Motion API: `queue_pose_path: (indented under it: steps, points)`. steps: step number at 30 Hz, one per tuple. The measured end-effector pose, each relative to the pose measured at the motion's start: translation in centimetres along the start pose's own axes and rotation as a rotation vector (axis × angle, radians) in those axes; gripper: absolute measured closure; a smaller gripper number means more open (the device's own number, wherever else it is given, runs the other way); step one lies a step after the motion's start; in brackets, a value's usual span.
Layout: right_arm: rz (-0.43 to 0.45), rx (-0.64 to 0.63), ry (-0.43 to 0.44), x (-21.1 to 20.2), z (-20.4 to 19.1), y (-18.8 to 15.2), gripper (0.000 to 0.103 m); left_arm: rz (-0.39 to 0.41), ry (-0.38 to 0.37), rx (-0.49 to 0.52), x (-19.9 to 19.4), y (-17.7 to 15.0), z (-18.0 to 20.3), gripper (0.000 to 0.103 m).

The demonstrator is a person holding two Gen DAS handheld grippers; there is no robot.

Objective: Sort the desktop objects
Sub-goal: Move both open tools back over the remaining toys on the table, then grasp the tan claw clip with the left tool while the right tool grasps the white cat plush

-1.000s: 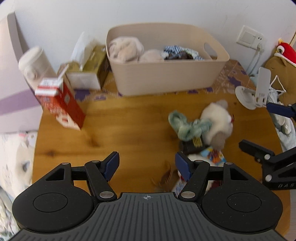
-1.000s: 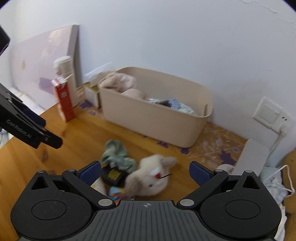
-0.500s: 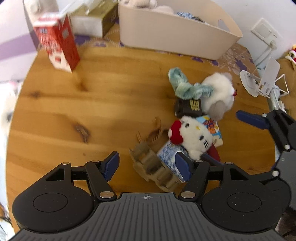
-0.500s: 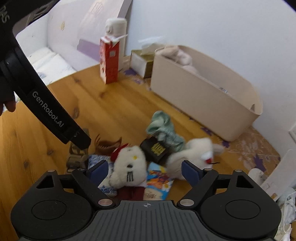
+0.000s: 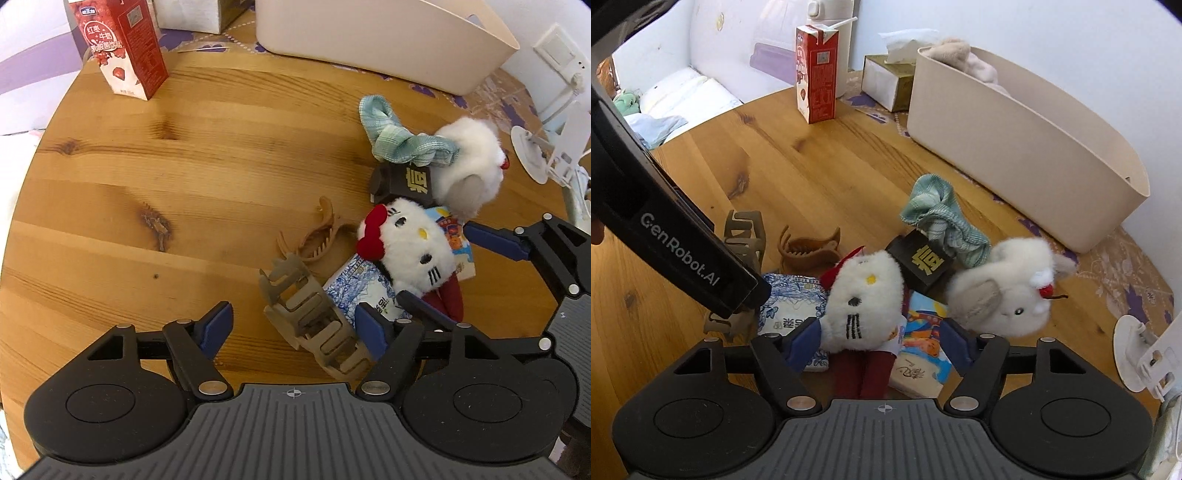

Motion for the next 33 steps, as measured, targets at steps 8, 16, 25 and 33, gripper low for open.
queue_pose_path:
  steps: [8,16,25,33]
  points:
    - [0.006,-0.026,0.027,0.9,-0.3,0.6,0.042,-0.068,-0.036,-0.047,1.5,-0.4,-0.4,0.03]
    - [0.007,0.024,0.05,1.0,0.0,0.6,0.052,-0.092,-0.098,-0.081,1.6,-0.3,-0.3,0.049]
    - [0.027,0.065,0.054,0.1,0.1,0.0,0.066,-0.081,-0.131,-0.068,1.1,-0.8,0.1,0.066]
    - [0.059,0.109,0.032,-1.1,0.4,-0.6,0.066,-0.043,-0.158,-0.05,-0.2,-1.1,-0.6,0.066]
Point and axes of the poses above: each gripper's, at about its wrist camera, not at the fingertips, and x roughly the way its jaws point, z to its right, y to its top, the point moved 4 cm from there along x, roughly the way its jaws point, and after that the axes turned 12 degrees about y, right-handed, at the moved point
